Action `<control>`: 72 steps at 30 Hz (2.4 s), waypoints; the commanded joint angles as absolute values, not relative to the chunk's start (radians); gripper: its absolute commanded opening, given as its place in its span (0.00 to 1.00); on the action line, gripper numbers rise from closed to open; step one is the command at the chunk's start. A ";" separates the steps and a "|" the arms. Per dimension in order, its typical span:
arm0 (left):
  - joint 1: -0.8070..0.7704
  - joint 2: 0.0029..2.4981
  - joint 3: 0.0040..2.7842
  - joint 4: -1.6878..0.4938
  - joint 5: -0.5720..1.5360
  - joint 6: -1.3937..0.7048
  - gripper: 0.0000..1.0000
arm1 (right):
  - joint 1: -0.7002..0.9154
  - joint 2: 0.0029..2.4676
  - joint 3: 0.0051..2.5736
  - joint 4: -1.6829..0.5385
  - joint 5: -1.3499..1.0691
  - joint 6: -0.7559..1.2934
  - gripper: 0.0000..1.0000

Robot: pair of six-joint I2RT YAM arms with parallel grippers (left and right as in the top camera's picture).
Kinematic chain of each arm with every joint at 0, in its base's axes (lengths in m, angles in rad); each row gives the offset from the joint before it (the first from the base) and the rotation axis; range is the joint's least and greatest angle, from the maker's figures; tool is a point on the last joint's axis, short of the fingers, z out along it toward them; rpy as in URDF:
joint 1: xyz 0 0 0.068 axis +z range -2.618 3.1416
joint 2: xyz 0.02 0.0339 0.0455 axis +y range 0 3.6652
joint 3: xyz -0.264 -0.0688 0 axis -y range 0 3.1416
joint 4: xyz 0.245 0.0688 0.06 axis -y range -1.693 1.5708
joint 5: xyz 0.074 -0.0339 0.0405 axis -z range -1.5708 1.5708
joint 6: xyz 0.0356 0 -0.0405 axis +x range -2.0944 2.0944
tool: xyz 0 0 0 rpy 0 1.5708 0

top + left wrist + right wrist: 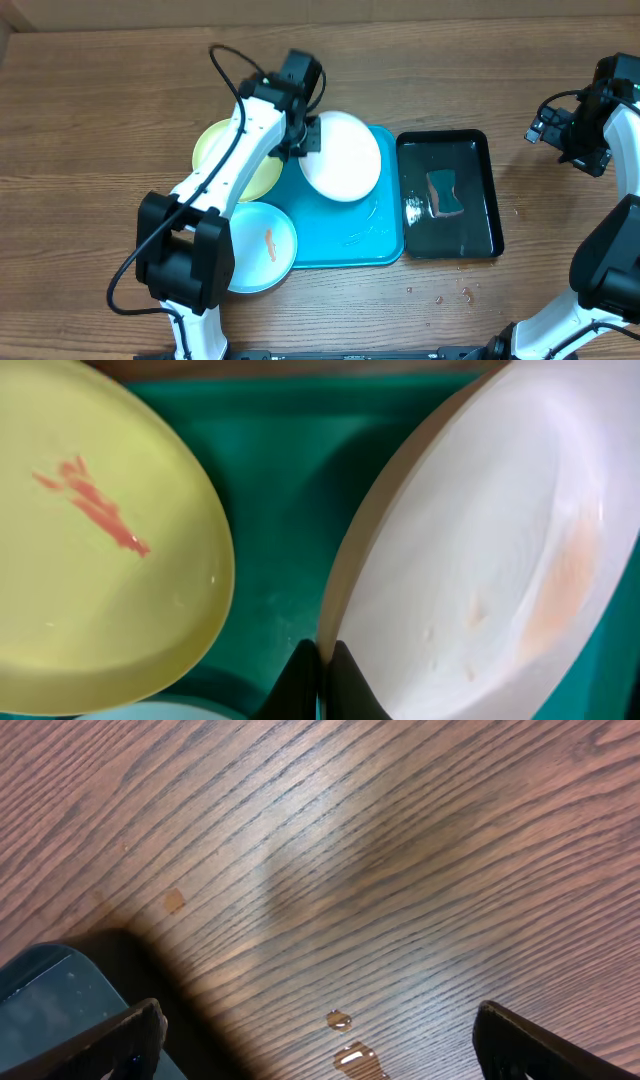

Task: Clean dirty plates on tray and stack at the side

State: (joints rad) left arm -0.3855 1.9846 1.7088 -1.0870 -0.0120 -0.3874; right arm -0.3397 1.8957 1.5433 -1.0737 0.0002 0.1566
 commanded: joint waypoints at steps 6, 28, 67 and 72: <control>-0.429 1.959 1.859 -1.094 0.021 -0.366 0.04 | -0.342 1.875 1.566 -1.067 -0.001 0.157 1.00; -0.891 1.959 1.863 -0.956 -0.641 -0.278 0.04 | -0.342 1.875 1.566 -1.066 -0.001 0.157 1.00; -0.970 1.959 1.862 -0.883 -0.439 -0.407 0.04 | -0.342 1.875 1.566 -1.066 -0.001 0.157 1.00; -0.786 1.959 1.862 -0.928 -0.002 -0.407 0.04 | -0.342 1.875 1.566 -1.066 -0.001 0.157 1.00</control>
State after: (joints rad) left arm -0.8951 1.9842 1.8355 -0.9119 -0.4026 -0.3626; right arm -0.3397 1.8957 1.5433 -1.0695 -0.0002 0.1570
